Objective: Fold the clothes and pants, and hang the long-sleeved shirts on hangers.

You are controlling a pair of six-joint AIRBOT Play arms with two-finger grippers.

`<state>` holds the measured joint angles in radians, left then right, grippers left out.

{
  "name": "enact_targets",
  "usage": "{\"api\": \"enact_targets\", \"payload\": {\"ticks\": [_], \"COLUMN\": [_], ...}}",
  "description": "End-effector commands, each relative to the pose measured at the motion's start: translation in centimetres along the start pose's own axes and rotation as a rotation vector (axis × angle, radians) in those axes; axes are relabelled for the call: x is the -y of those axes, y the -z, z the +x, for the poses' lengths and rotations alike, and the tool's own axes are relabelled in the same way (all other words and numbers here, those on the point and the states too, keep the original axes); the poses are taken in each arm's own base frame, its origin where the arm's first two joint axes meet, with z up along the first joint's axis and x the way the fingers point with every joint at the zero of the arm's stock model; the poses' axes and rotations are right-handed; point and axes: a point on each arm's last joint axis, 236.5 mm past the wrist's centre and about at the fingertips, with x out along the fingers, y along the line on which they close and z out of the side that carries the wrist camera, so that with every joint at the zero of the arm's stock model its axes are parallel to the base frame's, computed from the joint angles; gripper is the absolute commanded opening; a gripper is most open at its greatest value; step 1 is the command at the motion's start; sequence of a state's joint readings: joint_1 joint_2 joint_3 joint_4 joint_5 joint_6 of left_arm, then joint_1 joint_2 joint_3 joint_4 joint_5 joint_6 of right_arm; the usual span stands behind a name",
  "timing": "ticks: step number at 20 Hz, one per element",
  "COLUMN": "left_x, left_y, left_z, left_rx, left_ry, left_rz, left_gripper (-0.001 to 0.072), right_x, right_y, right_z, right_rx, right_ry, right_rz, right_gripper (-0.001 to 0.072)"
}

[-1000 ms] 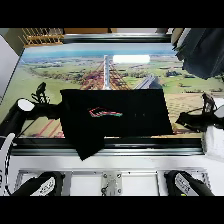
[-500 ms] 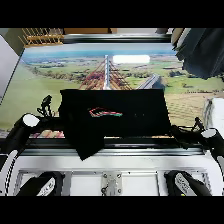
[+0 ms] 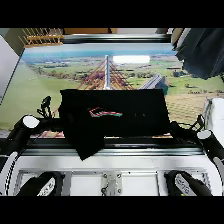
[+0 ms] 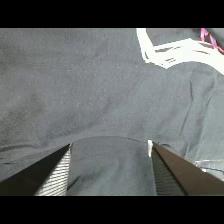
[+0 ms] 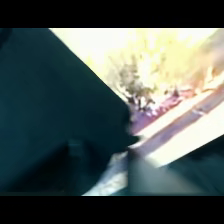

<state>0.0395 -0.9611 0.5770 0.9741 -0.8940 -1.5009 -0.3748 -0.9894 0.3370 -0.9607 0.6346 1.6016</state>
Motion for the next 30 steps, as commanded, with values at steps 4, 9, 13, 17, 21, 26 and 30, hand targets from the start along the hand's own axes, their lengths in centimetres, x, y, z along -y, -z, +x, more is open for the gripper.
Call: {"api": "enact_targets", "payload": {"ticks": [4,9,13,17,21,26,30], "left_x": [-4.7,-7.9,-5.8,-3.9,-2.2,-3.8,-1.6], "left_y": [2.8,8.6,11.0,11.2,9.4,9.3,7.7], "left_z": [-1.4,0.1,2.4,3.8,3.2,-1.7,-4.1], "left_rx": [-0.133,-0.259,-0.285,-0.257,-0.233,-0.392,-0.405], "left_ry": [-0.101,-0.142,-0.092,-0.092,-0.073,-0.18,-0.149], "left_rz": [-0.11,-0.239,-0.208,-0.145,-0.103,0.033,0.087], "left_gripper": [0.0499,0.05,0.0499,0.0497,0.0008,0.0007,0.0008], "right_x": [-1.0,-1.0,-1.0,-1.0,-1.4,0.5,0.0], "right_y": [0.8,1.0,1.0,1.2,2.0,2.0,0.6], "right_z": [0.3,0.3,0.3,0.3,-0.3,-4.3,-7.7], "right_rx": [-0.018,-0.025,-0.026,-0.035,-0.092,-0.249,-0.297], "right_ry": [-0.013,-0.014,-0.016,-0.015,-0.012,0.17,0.241], "right_rz": [-0.031,-0.036,-0.033,-0.034,-0.066,-0.318,-0.394], "right_gripper": [0.0012,0.0012,0.0011,0.0012,0.0012,0.0011,0.001]}}
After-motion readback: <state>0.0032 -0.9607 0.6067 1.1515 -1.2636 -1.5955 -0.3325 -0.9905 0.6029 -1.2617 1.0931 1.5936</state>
